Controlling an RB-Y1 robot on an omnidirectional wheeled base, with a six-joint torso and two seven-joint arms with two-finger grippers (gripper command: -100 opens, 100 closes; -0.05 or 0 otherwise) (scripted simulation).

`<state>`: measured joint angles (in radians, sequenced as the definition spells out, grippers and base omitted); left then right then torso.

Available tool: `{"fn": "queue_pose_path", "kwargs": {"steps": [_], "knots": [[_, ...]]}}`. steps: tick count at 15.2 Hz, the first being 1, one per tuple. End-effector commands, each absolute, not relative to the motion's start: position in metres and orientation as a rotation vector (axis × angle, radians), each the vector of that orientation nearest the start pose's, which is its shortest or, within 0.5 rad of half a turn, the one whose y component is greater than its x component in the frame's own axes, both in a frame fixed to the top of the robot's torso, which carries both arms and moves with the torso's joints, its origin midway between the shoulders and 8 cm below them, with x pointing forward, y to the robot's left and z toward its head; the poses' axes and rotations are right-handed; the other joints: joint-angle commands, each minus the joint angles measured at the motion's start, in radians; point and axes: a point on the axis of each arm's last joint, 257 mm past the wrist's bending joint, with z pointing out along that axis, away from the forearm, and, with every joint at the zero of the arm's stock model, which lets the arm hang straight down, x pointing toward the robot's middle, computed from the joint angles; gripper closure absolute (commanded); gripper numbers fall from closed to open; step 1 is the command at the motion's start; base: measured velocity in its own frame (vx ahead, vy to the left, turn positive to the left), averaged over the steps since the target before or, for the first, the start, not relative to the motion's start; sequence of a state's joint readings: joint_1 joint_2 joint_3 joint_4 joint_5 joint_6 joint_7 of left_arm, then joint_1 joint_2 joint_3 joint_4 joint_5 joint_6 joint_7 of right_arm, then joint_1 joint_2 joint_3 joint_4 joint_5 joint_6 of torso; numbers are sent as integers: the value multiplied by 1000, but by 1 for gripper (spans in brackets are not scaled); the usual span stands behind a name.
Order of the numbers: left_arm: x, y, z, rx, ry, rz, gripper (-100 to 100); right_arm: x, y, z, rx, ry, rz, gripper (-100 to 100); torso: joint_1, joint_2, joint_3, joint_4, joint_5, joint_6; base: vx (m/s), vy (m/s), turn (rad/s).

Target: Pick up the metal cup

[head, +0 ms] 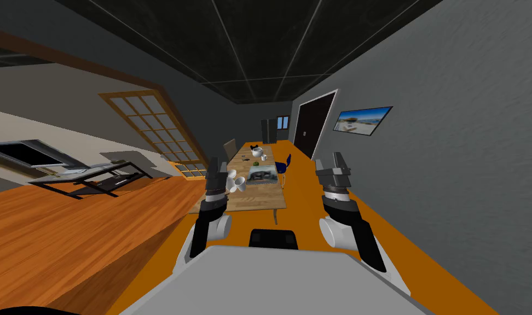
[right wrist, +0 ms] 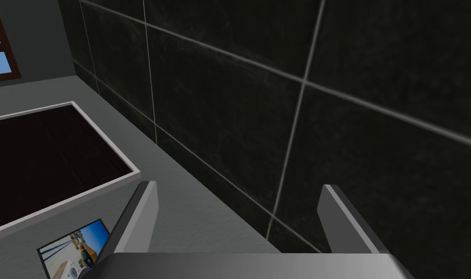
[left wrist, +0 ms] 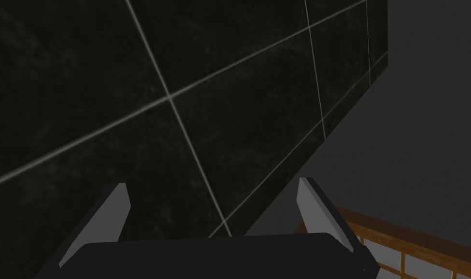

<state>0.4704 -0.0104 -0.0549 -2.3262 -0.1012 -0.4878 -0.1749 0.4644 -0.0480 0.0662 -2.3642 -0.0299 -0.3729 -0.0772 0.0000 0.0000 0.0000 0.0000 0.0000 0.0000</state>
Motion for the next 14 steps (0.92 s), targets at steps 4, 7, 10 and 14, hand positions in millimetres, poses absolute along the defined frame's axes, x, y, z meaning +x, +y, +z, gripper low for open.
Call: {"fn": "queue_pose_path", "kwargs": {"steps": [4,7,10,14], "knots": [[364,250,37,-444,779,-1086,-100,352,-250,48,690,629,1472,0,-2,3,1,0,0,0,-48,-32,-81],[372,255,32,-444,809,-1059,-100,352,-250,48,690,629,1473,0,-4,5,3,1,-1,0,-74,-53,-87],[391,272,22,-459,864,-992,-100,352,-250,48,690,629,1472,0,-3,5,3,1,-1,0,-62,-39,-96],[411,296,12,-494,911,-915,-100,352,-250,48,690,629,1472,0,-2,5,3,1,-1,0,-64,-41,-119]]}}
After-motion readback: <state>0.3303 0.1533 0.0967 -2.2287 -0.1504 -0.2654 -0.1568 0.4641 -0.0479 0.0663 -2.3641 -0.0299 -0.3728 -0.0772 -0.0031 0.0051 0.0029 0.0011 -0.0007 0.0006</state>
